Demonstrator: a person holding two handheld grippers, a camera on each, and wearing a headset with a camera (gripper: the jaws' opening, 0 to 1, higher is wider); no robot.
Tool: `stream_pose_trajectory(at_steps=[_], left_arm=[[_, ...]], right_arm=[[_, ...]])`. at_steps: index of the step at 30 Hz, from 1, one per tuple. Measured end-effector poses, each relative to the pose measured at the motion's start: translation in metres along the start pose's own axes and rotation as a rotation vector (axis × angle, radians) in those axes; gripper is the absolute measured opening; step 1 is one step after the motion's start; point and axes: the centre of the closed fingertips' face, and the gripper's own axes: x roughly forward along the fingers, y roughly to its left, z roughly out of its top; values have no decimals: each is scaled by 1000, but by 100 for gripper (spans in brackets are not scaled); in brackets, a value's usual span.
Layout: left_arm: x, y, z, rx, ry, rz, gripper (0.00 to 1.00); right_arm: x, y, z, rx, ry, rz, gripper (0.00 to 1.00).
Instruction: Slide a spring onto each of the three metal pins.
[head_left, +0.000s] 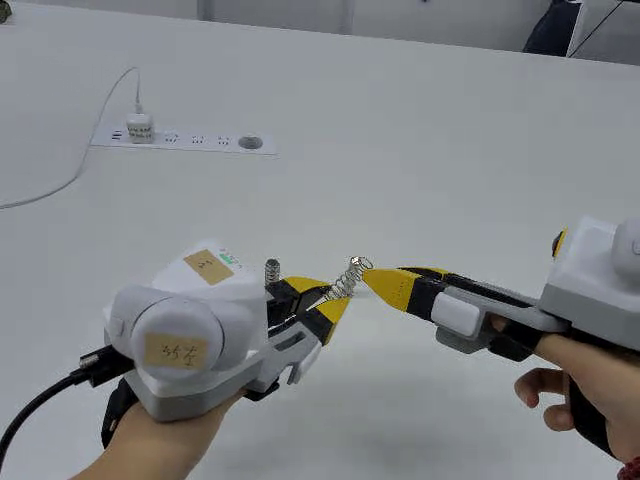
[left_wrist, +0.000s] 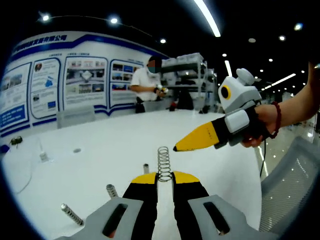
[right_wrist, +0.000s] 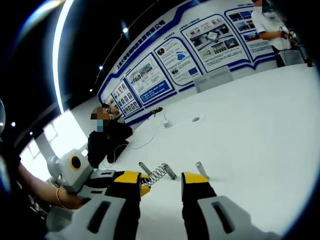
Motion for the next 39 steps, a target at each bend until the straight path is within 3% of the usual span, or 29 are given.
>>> stream_pose_trajectory(at_steps=[5, 13, 26, 32, 36, 39], left_arm=[[-11, 0, 6, 21, -21, 8, 10], [-25, -1, 16, 16, -63, 8, 10], [-35, -6, 28, 16, -107, -1, 10], [-37, -7, 28, 25, -98, -5, 10], [-37, -6, 25, 29, -77, -1, 11], [-36, -6, 17, 18, -31, 0, 11]], right_arm=[[6, 14, 3, 74, -24, 53, 31], [14, 29, 3, 162, -20, 111, 26], [17, 46, 5, 279, -29, 187, 17], [16, 51, 6, 313, -21, 233, 14], [17, 54, 5, 275, -17, 236, 13], [18, 57, 1, 215, 6, 243, 12]])
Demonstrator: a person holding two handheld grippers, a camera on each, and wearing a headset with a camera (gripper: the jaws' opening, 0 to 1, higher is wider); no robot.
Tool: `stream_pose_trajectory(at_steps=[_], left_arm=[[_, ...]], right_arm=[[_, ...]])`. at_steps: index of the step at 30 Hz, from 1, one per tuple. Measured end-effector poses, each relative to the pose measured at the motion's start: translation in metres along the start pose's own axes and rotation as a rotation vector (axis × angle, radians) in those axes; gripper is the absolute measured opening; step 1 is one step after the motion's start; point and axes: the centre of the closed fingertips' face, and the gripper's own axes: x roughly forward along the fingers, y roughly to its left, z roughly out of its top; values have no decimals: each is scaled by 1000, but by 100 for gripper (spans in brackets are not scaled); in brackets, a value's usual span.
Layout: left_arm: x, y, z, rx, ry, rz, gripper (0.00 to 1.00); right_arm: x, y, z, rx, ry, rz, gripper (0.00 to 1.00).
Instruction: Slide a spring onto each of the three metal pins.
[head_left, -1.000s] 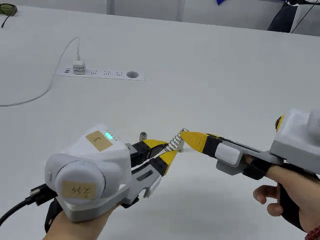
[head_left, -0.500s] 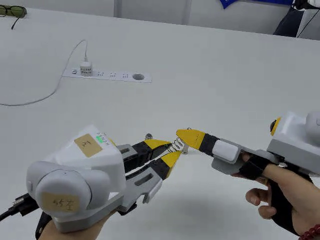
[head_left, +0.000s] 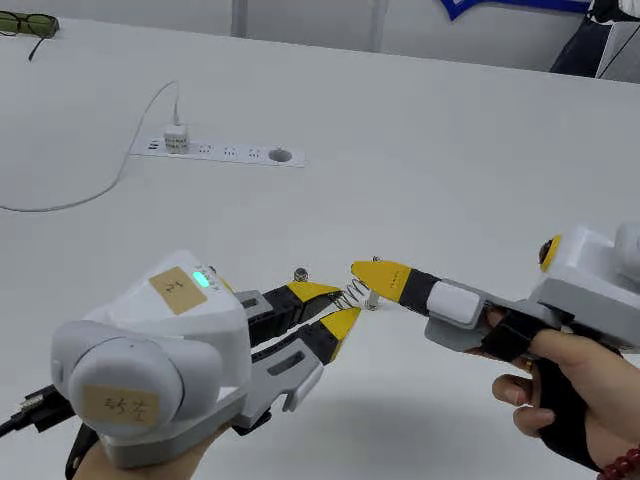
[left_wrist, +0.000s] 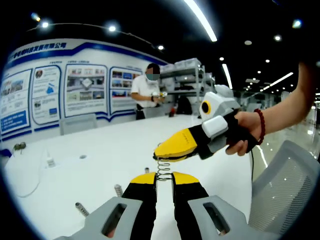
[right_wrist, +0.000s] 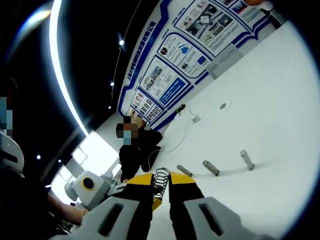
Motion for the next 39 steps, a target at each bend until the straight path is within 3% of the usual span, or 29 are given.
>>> stream_pose_trajectory(at_steps=[8, 11, 14, 21, 33, 39], left_arm=[[-4, 2, -5, -22, 25, 2, 15], [-7, 5, -8, -26, 37, 15, 16], [-11, 10, -15, -22, 66, 32, 19], [-23, 25, -32, -17, 117, 80, 27], [-39, 46, -43, -51, 137, 160, 43], [-45, 51, -45, -31, 147, 188, 49]], right_arm=[[2, 0, -1, -69, 2, -21, 11], [1, -5, 2, -117, -3, -55, 11], [0, -9, 7, -169, -12, -86, 11], [-4, -18, 16, -172, -32, -107, 11], [-8, -40, 31, -255, -51, -193, 12], [-8, -50, 36, -314, -51, -239, 12]])
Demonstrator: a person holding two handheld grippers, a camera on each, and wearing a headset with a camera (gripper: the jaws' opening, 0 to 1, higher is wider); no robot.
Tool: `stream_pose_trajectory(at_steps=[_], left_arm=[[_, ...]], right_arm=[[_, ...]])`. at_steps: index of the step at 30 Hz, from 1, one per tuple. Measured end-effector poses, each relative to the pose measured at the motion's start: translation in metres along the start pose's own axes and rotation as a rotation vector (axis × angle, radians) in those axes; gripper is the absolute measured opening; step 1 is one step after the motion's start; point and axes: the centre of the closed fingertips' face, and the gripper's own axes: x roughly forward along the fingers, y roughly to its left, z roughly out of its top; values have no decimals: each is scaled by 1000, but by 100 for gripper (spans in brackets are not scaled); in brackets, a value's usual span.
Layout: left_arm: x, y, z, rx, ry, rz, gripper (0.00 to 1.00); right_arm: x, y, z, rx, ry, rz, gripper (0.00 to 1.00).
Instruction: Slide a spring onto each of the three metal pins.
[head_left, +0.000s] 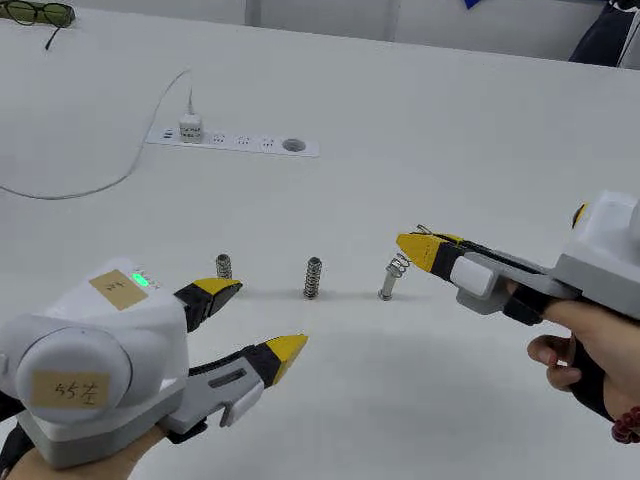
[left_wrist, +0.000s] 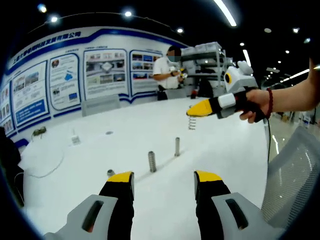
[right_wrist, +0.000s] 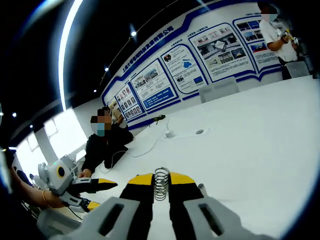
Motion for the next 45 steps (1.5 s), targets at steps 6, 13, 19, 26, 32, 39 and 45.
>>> stream_pose_trajectory(at_steps=[6, 13, 19, 26, 32, 39, 45], left_arm=[[-3, 3, -2, 2, -2, 12, 55], [-5, 10, -3, -15, -4, 29, 62], [-7, 17, -5, -41, -7, 42, 68], [-8, 20, -7, -50, -7, 49, 75], [-8, 21, -9, -63, -2, 49, 79], [-7, 22, -12, -77, 6, 50, 86], [-6, 23, -14, -98, 8, 55, 92]], right_arm=[[5, -10, 1, -55, 9, -32, 12], [13, -22, 4, -103, 4, -66, 12], [18, -31, 2, -130, 13, -89, 12], [26, -43, 2, -151, 9, -121, 12], [31, -49, 0, -171, 12, -138, 12], [35, -56, -6, -194, 24, -155, 12], [36, -62, -9, -198, 27, -173, 12]])
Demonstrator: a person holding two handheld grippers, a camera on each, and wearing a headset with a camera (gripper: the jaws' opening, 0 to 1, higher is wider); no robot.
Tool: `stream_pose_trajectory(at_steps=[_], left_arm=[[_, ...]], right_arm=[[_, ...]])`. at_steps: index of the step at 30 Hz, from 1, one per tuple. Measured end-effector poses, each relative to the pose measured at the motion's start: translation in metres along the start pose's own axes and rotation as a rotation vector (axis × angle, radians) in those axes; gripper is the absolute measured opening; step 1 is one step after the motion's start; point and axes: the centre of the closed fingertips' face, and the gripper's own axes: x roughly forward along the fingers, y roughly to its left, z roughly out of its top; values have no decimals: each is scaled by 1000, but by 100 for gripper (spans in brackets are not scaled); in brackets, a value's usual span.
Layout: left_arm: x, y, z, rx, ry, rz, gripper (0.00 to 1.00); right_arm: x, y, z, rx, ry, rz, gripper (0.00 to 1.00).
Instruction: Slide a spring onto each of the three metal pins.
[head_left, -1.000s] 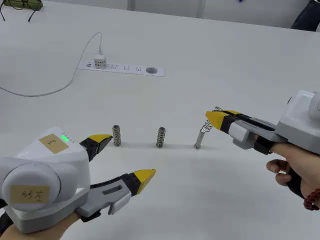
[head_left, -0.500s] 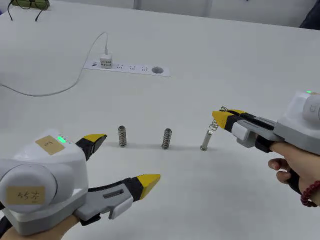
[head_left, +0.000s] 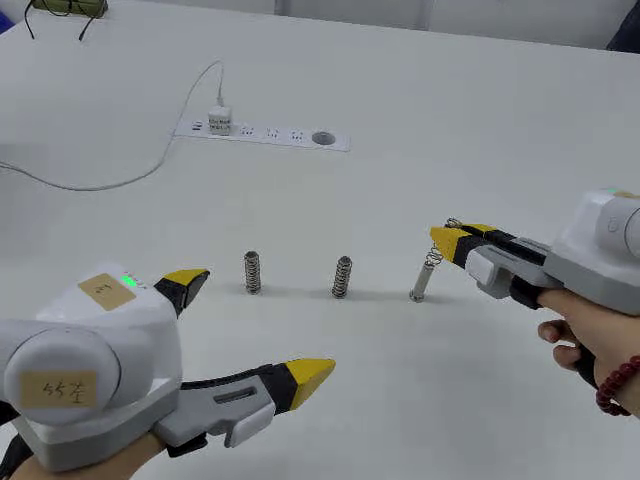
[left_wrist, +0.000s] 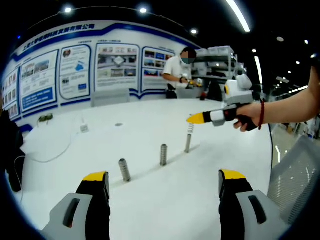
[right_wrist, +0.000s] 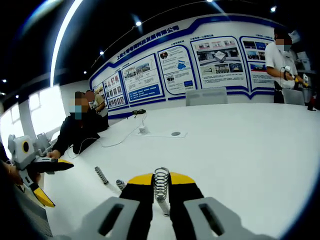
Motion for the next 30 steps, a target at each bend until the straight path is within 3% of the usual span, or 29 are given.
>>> stream_pose_trajectory(at_steps=[4, 17, 30], left_arm=[[0, 1, 2, -32, -22, 3, 96], [0, 0, -7, -43, 17, 15, 100], [-2, 3, -9, -63, 23, 23, 100]], right_arm=[[0, -1, -1, 5, -3, -3, 12], [2, 2, -7, -29, -6, -3, 12], [7, 1, -20, -90, 15, -16, 12]])
